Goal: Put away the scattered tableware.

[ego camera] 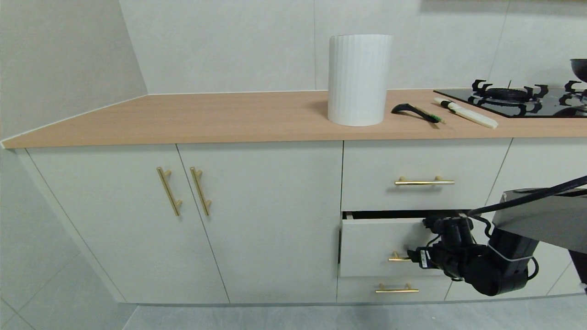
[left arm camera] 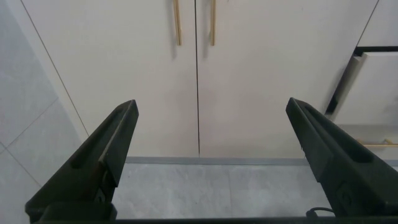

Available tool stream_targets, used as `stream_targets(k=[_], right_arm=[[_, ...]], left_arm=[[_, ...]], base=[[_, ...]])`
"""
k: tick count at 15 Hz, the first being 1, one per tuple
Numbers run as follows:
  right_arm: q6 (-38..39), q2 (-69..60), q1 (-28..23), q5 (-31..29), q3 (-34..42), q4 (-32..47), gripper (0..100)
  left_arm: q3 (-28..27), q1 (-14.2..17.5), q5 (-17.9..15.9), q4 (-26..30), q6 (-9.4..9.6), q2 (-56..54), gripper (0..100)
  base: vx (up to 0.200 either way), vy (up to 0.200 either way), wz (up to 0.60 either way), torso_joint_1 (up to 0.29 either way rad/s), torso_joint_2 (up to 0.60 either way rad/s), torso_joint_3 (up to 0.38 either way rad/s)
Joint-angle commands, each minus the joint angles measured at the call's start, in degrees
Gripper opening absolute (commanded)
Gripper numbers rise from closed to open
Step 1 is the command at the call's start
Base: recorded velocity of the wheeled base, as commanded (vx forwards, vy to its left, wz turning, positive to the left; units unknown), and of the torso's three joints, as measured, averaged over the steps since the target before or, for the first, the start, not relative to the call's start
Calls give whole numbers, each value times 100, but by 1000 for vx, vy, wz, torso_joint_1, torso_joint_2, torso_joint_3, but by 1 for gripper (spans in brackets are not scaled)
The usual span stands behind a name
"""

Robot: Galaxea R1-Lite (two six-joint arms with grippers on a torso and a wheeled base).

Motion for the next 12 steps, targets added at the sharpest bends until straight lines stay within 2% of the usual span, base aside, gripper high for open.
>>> stream_targets(k=[1,3,4,5,8,10,12], right_arm=[[-133,-1151,-10,63,434,298,100],[-133,-2109,7,300,496,1247,100],[-106,-2926,139,731,460,2100,100],[-98,-3278,244,862,425,2399,100],[-124,-3603,385,783,-102,2583,100],[-63,-3427,385,783,-744,3128,100],[-54,-3269,403,854,-788,3269,100]], left_arm=[[0,2,2,2,-1,0,100],[0,2,2,2,-1,0,100],[0,2,2,2,-1,0,100],[0,2,2,2,-1,0,100],[0,2,2,2,-1,0,100],[0,2,2,2,-1,0,100],[0,2,2,2,-1,0,100]], base=[[0,0,0,0,0,0],[0,0,0,0,0,0],[0,0,0,0,0,0],[0,0,0,0,0,0],[0,0,0,0,0,0],[0,0,0,0,0,0],[0,0,0,0,0,0]])
